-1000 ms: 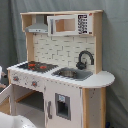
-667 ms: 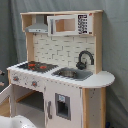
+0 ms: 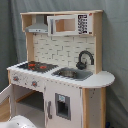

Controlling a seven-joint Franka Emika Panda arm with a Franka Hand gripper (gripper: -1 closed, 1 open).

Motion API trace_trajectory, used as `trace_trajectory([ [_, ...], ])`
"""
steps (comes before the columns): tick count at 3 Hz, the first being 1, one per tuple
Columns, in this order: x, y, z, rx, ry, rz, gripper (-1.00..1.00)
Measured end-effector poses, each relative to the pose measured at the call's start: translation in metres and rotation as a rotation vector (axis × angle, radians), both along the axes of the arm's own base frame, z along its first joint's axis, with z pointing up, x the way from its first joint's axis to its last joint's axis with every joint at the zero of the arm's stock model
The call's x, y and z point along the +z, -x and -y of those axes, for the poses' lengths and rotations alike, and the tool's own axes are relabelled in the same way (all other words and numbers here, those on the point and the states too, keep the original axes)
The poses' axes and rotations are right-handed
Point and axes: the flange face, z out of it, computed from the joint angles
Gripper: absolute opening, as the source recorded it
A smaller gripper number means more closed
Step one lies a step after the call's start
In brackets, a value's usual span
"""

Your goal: Play with the kitchen

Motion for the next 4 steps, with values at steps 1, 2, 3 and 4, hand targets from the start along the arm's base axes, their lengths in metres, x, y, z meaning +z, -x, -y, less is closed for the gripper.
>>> trace_trajectory([
  [1, 0.000, 0.021, -0.015, 0.035, 0.065, 0.127, 1.00],
  [2, -0.004, 0.039, -0.033, 0.107, 0.137, 0.231, 1.00],
  [3, -0.008, 0.049, -0.047, 0.196, 0.196, 0.286, 1.00],
  [4, -0.015, 0.055, -0.059, 0.287, 0.261, 0.301, 1.00],
])
